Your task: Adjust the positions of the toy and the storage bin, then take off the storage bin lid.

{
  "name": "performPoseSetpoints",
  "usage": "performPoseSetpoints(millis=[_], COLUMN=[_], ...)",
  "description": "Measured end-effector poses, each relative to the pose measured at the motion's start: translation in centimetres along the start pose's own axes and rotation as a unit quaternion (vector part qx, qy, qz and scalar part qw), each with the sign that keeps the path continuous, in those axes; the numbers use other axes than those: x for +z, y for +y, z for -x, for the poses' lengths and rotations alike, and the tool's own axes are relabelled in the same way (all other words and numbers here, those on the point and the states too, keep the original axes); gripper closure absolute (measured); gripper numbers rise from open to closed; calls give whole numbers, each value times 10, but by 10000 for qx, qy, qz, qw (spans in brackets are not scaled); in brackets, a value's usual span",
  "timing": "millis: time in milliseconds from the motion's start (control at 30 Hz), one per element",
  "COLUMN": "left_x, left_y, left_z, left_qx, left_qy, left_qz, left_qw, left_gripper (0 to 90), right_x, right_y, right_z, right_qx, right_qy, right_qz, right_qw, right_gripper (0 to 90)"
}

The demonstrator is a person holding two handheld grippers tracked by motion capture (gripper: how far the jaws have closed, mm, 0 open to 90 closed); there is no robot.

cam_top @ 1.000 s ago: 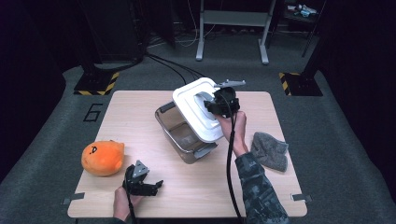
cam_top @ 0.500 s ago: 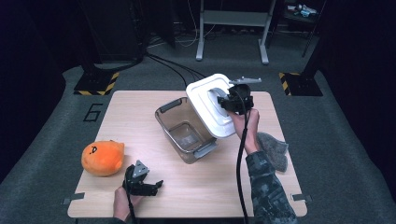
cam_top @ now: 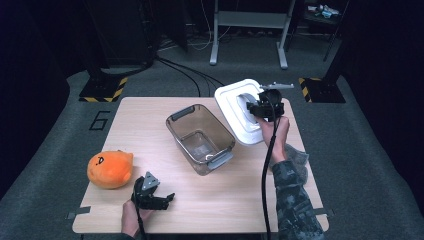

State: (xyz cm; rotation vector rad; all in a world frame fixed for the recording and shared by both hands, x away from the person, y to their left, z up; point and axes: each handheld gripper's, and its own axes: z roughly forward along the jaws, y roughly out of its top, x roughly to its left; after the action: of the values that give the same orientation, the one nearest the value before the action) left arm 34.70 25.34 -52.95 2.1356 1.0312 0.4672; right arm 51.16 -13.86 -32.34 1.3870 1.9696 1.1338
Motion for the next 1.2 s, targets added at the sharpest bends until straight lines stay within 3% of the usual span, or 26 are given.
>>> performPoseSetpoints(millis=[633, 900, 1200], left_x=[0, 0, 0], left_y=[0, 0, 0], left_z=[0, 1, 0], left_qx=[-43, -47, -15], left_qy=[9, 15, 8], left_qz=[19, 19, -1], left_qw=[10000, 10000, 10000], left_gripper=[112, 112, 112], right_x=[9, 20, 35], right_y=[-16, -25, -35], right_z=[32, 37, 34], right_qx=[273, 384, 498], right_qy=[-371, -448, -440], right_qz=[-168, -269, -375], right_qw=[9988, 9979, 9971], right_gripper=[665, 665, 665])
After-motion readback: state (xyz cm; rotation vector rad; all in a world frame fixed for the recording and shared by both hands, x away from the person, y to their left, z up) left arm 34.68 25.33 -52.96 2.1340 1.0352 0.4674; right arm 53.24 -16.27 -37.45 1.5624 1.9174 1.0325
